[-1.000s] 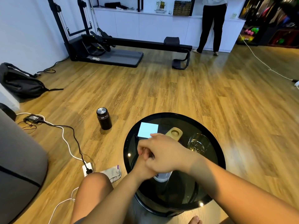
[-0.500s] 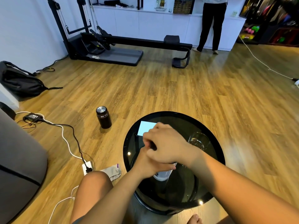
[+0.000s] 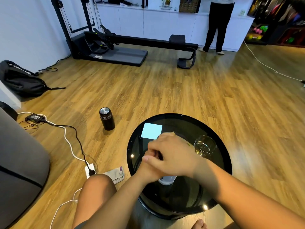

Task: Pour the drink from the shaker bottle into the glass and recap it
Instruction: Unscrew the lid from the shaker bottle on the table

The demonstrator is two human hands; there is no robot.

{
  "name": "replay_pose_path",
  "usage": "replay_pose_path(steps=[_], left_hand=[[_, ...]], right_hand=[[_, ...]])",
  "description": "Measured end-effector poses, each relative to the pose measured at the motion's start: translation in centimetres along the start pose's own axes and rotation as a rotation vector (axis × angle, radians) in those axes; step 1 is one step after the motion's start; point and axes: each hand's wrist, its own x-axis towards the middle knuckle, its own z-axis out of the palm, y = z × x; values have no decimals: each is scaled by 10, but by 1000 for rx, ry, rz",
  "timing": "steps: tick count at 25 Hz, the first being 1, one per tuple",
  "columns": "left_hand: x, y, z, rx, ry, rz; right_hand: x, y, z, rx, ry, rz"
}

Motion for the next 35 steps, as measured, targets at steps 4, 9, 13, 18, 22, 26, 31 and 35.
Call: replay_pose_path(steps=[4,9,13,18,22,26,31,35], left_hand=[[0,8,-1,-47,84,0],[4,2,-4,17,67,-35],[3,2,-1,60,18,-20],[8,-11,4,54,27,-95],[1,2,-5,-64,93,-35],[3,3,-4,-21,83,-7],[1,2,-1,43,24,70],[2,2,-3,-58,98,-3]], right_hand=[[0,7,-18,99,268,116],[11,10,-8,-287,15,430],[4,8,-5,-134,49,140],[-8,-7,-13,71,-24,-40],[1,18,-30,-254,205,520],[7,20,-10,-220,56,454],[5,-3,-9,65,-24,62],[2,16,-31,-173,158,350]])
